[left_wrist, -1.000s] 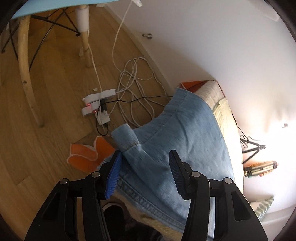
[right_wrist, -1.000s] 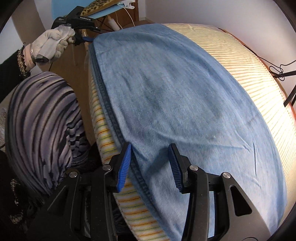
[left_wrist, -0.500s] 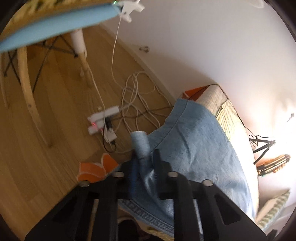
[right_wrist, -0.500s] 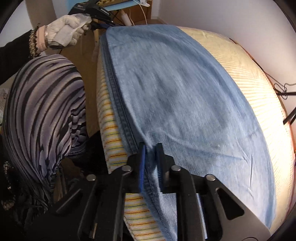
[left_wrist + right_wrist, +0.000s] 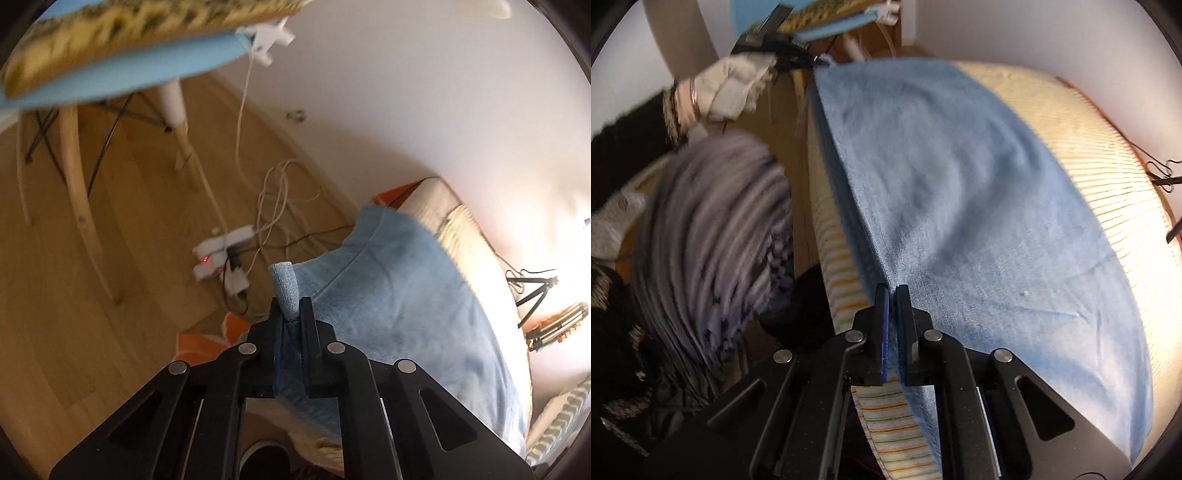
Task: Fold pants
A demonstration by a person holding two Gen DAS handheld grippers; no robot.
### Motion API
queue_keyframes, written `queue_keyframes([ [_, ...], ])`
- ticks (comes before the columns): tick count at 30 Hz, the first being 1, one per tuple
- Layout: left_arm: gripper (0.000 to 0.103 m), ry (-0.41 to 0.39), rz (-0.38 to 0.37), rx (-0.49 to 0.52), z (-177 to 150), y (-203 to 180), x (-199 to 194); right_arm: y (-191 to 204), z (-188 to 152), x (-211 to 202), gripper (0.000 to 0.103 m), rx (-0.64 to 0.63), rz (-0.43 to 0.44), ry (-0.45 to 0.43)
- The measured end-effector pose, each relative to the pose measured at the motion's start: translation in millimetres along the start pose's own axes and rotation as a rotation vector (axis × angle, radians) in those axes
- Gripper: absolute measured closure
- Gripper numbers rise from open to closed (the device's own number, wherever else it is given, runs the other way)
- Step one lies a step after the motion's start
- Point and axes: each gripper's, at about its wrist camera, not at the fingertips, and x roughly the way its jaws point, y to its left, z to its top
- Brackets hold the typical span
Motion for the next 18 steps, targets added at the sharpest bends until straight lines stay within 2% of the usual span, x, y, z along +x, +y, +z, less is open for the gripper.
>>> queue_keyframes([
  [4,0.096,0.010,-0.002,0.001,-1,2,2,0,0,10,0.099,-0.010,-0.007,0.027],
  [6,0.094,0.025,-0.029,-0.048,3,9,-2,-4,0,7,0.098,0.007,0.002,0.022],
  [10,0.066,0.045,-0.097,-0.171,-2,28,-12,-7,1,9,0.098,0.011,-0.006,0.016],
  [12,0.063,0.083,-0.133,-0.220,-8,37,-11,-6,0,11,0.098,0.001,-0.015,0.022],
  [14,0.053,0.119,-0.146,-0.271,-13,43,-5,-4,2,14,0.098,-0.006,-0.023,0.028],
  [18,0.053,0.145,-0.186,-0.386,-21,57,5,-3,6,15,0.098,-0.019,-0.035,0.028],
])
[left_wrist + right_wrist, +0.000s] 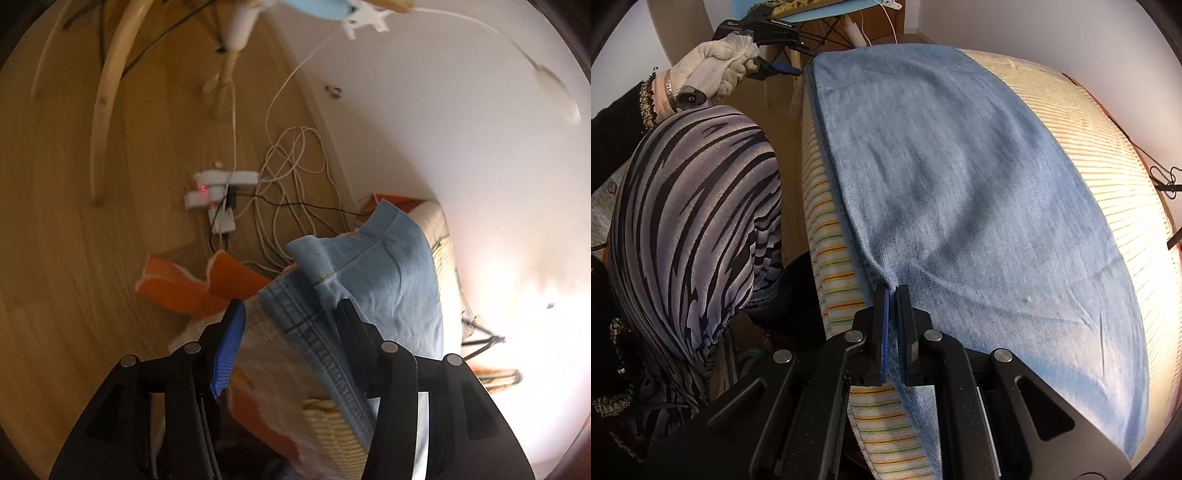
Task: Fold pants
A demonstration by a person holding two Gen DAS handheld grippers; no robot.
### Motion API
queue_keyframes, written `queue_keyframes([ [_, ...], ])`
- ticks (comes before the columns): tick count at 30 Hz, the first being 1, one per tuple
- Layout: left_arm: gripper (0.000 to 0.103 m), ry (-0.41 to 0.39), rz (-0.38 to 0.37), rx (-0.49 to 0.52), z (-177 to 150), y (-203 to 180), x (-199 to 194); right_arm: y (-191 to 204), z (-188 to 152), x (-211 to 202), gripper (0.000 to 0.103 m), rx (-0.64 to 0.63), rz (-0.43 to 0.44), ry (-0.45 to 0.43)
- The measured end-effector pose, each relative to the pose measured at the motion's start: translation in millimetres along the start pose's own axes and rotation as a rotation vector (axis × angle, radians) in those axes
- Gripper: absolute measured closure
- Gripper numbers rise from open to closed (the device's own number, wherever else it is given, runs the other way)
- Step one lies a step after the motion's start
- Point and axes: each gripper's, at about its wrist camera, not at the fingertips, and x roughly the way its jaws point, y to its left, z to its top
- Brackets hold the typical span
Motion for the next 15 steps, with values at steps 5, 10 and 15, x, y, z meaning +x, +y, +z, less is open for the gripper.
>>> queue_keyframes([
  [5,0.053,0.004,-0.106,-0.064,-1,-3,7,-2,1,-3,0.098,0.020,-0.007,-0.010],
  [10,0.053,-0.065,-0.141,-0.024,0,-23,-6,-5,0,-6,0.098,0.025,-0.007,-0.015],
  [15,0.053,-0.072,-0.068,0.051,4,-35,1,-5,-1,-4,0.098,0.022,-0.005,-0.012],
])
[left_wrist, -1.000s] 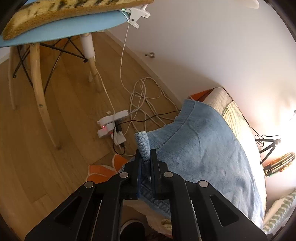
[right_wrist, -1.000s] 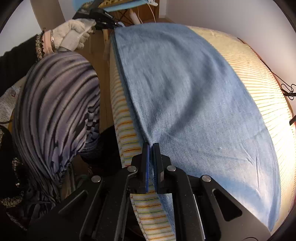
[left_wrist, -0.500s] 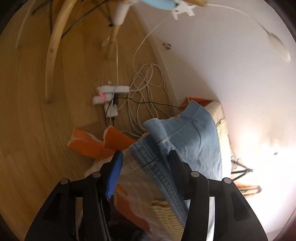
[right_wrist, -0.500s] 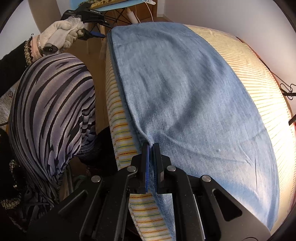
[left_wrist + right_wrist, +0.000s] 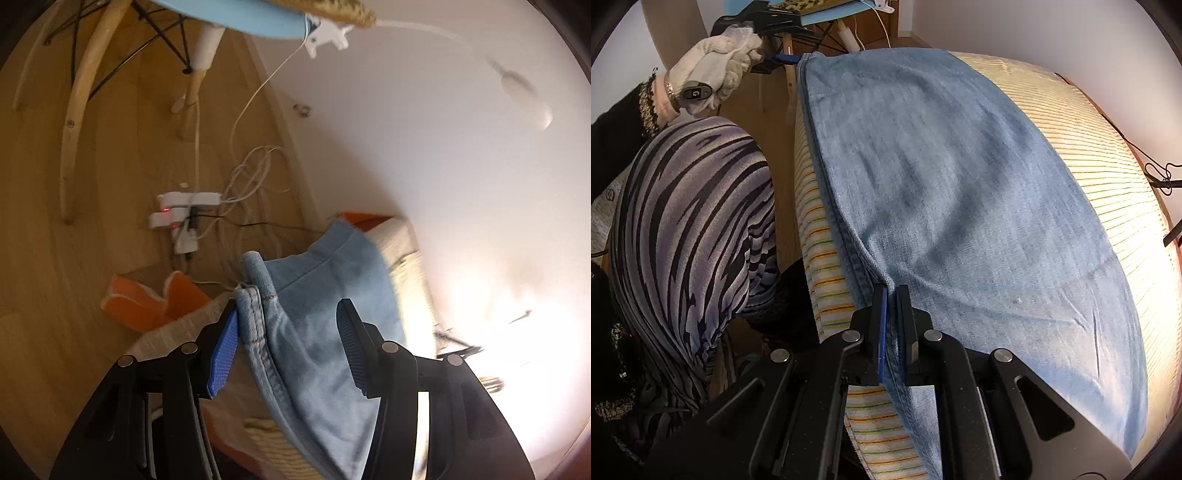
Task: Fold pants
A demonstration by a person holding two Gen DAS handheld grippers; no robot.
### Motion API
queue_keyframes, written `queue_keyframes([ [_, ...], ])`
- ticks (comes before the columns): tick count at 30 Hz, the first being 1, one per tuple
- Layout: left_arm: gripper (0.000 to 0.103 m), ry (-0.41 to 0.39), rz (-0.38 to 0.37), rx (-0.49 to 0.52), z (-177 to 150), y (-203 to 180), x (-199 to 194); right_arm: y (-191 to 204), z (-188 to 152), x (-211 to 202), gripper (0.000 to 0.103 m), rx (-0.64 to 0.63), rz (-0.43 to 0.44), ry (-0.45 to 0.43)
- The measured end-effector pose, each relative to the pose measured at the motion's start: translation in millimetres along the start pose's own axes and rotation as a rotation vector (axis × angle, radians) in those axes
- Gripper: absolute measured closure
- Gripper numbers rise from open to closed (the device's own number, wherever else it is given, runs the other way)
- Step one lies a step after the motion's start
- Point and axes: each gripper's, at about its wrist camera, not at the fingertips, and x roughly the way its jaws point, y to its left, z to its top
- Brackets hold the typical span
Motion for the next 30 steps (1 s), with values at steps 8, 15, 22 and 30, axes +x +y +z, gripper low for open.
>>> queue_keyframes([
  [8,0.092,-0.046,0.097,0.127,-3,-17,15,1,-3,-2,0.098,0.005,-0.003,-0.011],
  [15,0.092,-0.123,-0.051,0.262,-7,-60,-5,0,-8,-8,0.098,0.028,-0.004,-0.012],
  [22,0.093,0.033,-0.184,0.604,-67,-144,0,-40,-26,-49,0.058,0.260,0.009,-0.154],
  [30,0.093,0.292,-0.172,0.877,-141,-174,43,-119,-22,-63,0.050,0.608,0.168,-0.324],
])
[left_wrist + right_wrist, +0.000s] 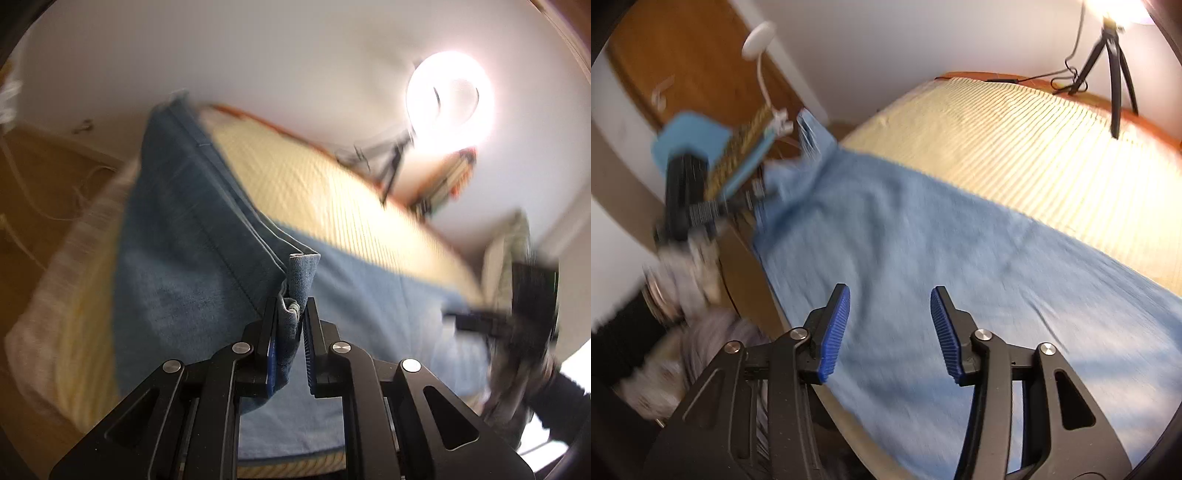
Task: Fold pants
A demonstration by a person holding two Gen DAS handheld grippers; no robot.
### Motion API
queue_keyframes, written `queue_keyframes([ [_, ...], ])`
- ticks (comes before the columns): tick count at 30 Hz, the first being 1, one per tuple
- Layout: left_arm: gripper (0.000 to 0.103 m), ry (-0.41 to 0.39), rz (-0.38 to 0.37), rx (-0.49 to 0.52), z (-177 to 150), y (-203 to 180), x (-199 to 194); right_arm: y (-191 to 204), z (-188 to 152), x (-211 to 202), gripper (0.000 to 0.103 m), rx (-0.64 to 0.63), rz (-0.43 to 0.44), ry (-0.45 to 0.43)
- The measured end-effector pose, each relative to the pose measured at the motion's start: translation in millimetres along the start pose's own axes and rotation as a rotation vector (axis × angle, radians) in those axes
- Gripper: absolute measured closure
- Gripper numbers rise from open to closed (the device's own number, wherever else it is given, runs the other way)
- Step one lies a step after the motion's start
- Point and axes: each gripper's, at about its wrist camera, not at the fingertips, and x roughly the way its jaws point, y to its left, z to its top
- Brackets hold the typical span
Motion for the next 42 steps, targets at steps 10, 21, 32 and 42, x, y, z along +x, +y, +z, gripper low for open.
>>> queue_keyframes([
  [10,0.093,0.047,-0.063,0.067,3,-20,1,-16,71,96,0.042,0.250,0.266,0.058],
  [21,0.093,0.081,-0.095,0.103,6,-31,-6,-9,119,185,0.042,0.374,0.318,0.093],
  [32,0.093,0.135,-0.085,0.137,17,-55,-3,8,121,159,0.094,0.227,0.176,-0.008],
  [42,0.093,0.140,-0.165,0.245,19,-143,4,-10,106,53,0.095,0.168,0.054,-0.144],
])
